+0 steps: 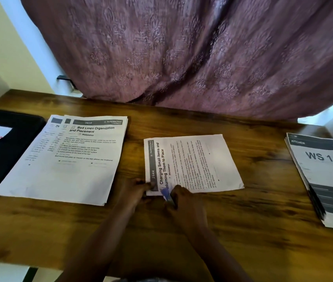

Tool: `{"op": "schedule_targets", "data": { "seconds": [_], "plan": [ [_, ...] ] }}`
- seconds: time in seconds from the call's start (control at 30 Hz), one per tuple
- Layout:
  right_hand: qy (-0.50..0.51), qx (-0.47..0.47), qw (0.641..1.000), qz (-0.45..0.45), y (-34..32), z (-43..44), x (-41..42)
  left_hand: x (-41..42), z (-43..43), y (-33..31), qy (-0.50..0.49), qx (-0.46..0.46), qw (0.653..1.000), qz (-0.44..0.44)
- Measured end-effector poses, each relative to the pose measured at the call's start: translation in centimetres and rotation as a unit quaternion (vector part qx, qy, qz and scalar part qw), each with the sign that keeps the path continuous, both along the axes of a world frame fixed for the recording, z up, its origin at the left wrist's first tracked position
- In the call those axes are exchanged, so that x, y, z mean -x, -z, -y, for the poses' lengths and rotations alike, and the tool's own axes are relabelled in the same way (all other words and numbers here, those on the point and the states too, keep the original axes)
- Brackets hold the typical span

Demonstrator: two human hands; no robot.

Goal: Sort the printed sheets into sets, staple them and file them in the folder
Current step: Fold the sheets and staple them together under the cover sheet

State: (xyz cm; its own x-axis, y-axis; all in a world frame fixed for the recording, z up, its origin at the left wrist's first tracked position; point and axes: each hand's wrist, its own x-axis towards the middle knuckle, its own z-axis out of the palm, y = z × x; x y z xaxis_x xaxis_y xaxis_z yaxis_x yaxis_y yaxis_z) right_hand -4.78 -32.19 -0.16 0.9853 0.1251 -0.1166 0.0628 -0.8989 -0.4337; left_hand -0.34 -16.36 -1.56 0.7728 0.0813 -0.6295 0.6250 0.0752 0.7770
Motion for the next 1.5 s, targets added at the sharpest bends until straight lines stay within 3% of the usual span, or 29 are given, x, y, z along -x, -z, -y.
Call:
{"op": "schedule_targets", "data": {
  "seconds": [0.2,0.4,0.57,0.7,0.77,0.87,1.07,1.13,1.2,1.3,1.43,1.5],
  "plan": [
    [-0.022,0.073,0.997,0.006,-1.2,2.0,0.5,-0.7,0.2,-0.1,-0.039,-0.006,0.999,0.038],
    [0.002,0.078,0.997,-0.029,-1.6,4.3,0.3,-1.2,1.7,-0.7,-0.03,-0.034,0.994,0.098],
    [0.022,-0.048,0.998,0.041,-3.8,6.1,-4.6,-1.0,2.0,-3.0,0.024,-0.103,0.97,0.217],
    [0.018,-0.191,0.976,0.106,-7.2,6.6,-12.0,-2.0,-0.1,-7.6,0.045,-0.158,0.941,0.295],
    [0.003,-0.258,0.961,0.094,-8.9,6.2,-14.9,-2.5,-1.7,-10.4,0.037,-0.172,0.926,0.333],
    [0.019,-0.414,0.909,0.033,-10.4,5.4,-17.9,-3.8,-4.8,-14.1,0.002,-0.179,0.915,0.362],
    [-0.01,-0.529,0.848,0.02,-13.0,0.4,-19.3,-5.4,-10.7,-18.8,-0.129,-0.029,0.907,0.399],
    [0.016,-0.569,0.822,0.021,-12.9,-1.9,-19.3,-5.6,-12.4,-18.9,-0.125,-0.026,0.922,0.367],
    [0.042,-0.593,0.804,-0.002,-11.9,-4.1,-19.0,-5.7,-14.4,-17.5,-0.107,-0.07,0.951,0.28],
    [0.1,-0.56,0.821,-0.046,-7.7,-6.9,-17.9,-4.9,-16.1,-13.2,-0.1,-0.123,0.977,0.14],
    [0.154,-0.541,0.814,-0.147,-1.3,-9.4,-16.2,-4.1,-17.7,-7.6,-0.152,-0.15,0.974,0.078],
    [0.159,-0.514,0.83,-0.151,0.3,-10.4,-15.8,-4.3,-18.6,-6.0,-0.159,-0.21,0.961,0.086]
  ]
}}
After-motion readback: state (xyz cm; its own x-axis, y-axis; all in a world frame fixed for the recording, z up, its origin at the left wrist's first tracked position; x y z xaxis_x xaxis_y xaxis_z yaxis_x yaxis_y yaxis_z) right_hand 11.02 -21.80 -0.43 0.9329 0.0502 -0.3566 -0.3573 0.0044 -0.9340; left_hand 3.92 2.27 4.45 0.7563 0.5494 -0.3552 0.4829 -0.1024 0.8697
